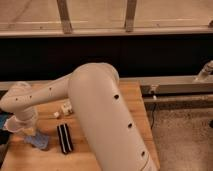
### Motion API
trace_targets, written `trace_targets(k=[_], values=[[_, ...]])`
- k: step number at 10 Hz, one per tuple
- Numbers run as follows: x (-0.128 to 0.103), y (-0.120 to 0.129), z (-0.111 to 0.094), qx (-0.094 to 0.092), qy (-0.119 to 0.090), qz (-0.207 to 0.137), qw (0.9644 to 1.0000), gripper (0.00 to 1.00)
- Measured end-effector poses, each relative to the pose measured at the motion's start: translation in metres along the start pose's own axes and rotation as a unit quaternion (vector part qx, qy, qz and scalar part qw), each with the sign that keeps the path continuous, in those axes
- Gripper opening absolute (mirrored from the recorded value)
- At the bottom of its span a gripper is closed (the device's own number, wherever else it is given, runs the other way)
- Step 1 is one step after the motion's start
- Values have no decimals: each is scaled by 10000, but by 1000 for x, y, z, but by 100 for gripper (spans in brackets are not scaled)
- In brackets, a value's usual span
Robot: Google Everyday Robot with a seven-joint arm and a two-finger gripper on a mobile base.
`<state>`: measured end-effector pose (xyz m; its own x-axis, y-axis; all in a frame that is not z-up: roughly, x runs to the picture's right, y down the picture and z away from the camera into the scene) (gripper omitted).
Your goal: Wipe the white sponge on the table
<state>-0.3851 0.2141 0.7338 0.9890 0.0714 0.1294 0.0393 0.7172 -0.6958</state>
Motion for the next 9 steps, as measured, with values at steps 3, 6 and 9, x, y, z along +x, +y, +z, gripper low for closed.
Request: trace_targets(k=[3,6,9], values=[[-12,47,-2,-76,-103,-231,9997,0],[18,76,9,-286,0,-83,9996,0],[45,57,22,-342,211,205,9990,0]])
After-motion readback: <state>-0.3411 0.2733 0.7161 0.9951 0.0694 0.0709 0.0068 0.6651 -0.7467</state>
